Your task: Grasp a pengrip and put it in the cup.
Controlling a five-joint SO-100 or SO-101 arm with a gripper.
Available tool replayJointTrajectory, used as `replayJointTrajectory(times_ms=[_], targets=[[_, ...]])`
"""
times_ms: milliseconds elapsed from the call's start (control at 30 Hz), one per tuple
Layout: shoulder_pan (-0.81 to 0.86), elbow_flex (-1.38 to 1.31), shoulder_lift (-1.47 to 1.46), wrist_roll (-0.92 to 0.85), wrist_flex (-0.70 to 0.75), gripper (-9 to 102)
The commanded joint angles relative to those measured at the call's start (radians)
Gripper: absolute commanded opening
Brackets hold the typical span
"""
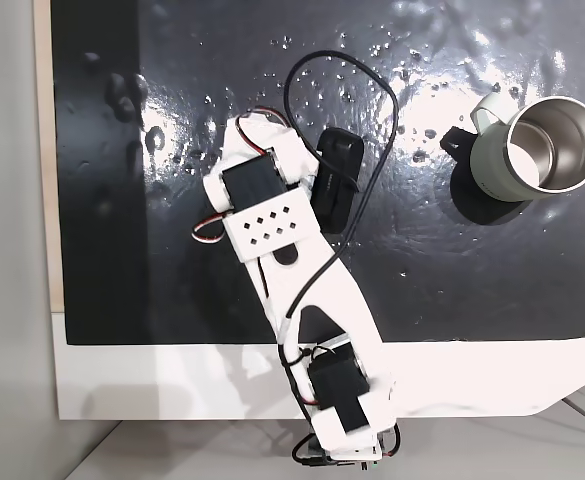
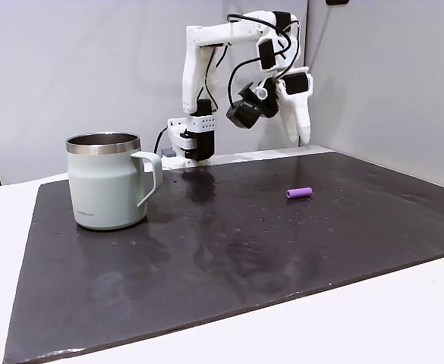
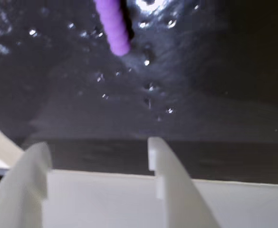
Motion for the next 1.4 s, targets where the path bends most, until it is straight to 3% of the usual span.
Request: replayJointTrajectory(times_ms=[0,1033,1367], targets=[[0.029,-0.107,-0.058,0.021,0.021,20],[0.055,-0.425,-0.554,0.003,0.071,24],[0.066,-0.426,-0.569,0.012,0.074,14]])
